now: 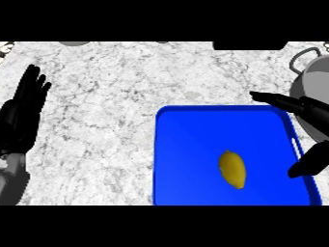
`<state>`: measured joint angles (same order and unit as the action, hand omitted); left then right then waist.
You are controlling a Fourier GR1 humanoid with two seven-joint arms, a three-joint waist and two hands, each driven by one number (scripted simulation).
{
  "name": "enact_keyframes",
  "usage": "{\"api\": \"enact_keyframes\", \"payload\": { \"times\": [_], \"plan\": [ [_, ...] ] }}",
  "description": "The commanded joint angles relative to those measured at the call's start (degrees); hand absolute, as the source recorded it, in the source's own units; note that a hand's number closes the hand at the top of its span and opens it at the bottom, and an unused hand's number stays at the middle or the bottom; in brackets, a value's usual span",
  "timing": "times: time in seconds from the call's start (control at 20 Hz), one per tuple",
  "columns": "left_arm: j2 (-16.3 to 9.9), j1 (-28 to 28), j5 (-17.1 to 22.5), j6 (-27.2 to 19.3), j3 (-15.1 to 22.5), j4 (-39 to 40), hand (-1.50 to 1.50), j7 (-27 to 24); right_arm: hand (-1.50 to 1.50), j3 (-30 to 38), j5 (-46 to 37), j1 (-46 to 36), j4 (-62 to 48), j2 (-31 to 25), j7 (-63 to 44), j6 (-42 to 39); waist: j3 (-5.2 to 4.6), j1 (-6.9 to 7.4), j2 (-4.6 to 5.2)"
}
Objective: Pick the lemon from the tray and place it in the pot
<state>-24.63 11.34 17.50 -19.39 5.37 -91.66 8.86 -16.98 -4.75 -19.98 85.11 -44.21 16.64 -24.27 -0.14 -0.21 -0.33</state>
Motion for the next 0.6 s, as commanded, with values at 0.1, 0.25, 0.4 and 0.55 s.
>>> {"api": "enact_keyframes", "payload": {
  "times": [0.1,0.25,0.4,0.55],
  "plan": [
    [-0.2,-1.7,1.0,2.4,-1.7,0.4,0.0,-0.9,-1.5,-5.9,-2.8,0.2,12.1,-1.4,-16.1,-6.5,0.01,-0.13,0.01],
    [2.0,0.0,-2.0,0.7,-0.6,1.2,0.0,-1.0,-1.5,-8.6,-6.1,1.2,13.1,4.4,-21.6,-5.6,0.1,0.1,0.25],
    [1.4,0.2,-1.2,3.0,-2.9,-0.3,0.0,1.2,-1.5,-5.9,-6.1,5.0,17.3,5.0,-23.3,-8.3,0.12,0.01,0.25],
    [2.9,2.2,-1.5,4.5,-4.5,2.7,0.0,0.4,-1.5,-4.8,-9.6,3.1,12.3,7.8,-20.6,-10.3,0.13,0.18,0.38]
  ]
}}
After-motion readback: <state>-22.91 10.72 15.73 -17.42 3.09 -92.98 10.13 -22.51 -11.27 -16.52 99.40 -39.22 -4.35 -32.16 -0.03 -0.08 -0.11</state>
